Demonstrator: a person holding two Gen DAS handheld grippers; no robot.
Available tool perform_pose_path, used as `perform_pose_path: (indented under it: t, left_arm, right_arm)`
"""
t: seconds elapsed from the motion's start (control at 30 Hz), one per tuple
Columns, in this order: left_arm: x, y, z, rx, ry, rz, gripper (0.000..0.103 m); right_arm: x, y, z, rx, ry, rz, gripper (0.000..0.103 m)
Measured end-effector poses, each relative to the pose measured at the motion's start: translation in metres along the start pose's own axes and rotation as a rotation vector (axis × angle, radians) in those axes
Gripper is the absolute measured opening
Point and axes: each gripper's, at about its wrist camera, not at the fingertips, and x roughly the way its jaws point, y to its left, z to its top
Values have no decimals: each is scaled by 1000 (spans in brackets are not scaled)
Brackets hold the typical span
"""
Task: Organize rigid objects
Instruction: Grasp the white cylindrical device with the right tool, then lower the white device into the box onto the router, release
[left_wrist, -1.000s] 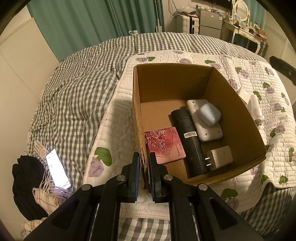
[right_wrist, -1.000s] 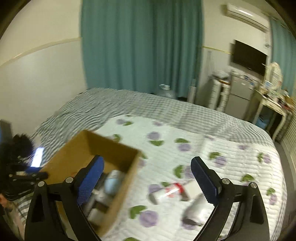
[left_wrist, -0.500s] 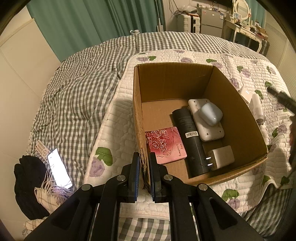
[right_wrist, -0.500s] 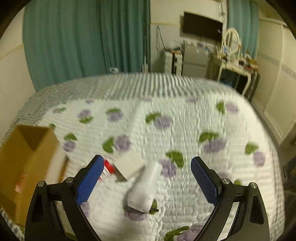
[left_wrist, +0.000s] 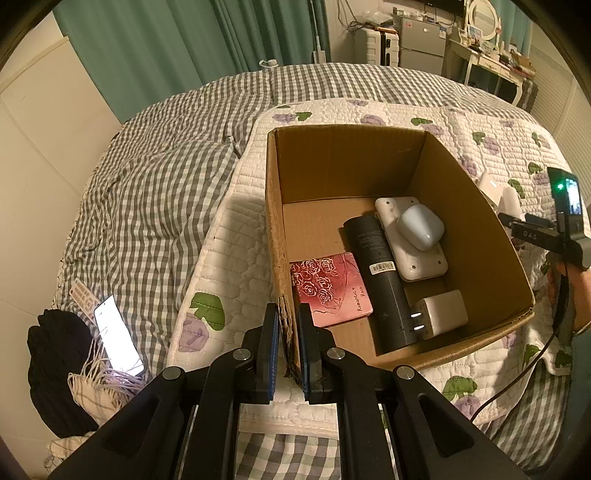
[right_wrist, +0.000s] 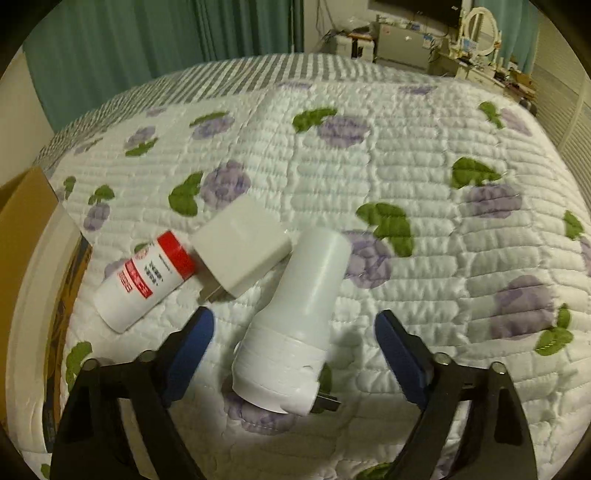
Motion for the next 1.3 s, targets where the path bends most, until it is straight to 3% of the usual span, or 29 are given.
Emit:
perform_pose_path:
  t: [0.07,0.23,0.57,0.87,1.1,1.3]
  left_arm:
    - [0,0,0,1,1,1,9]
    - [0,0,0,1,1,1,9]
    - [0,0,0,2,1,1,9]
    - [1,-3,1,3,2,0,9]
    - [1,-4,2,3,1,2,9]
    - [2,-4,2,2,1,0,9]
  right_arm:
    - [8,3,0,-14,34,3,69]
    - [12,6,-2,-34,45,-20,51]
    - [-16,-2,-7,-9,-32,-1,50]
    - [-88,12,16,-44,-190,72,50]
    - [-166,61,52,-175,-350,148,50]
    - [-206,121,56,-308,-405,263,50]
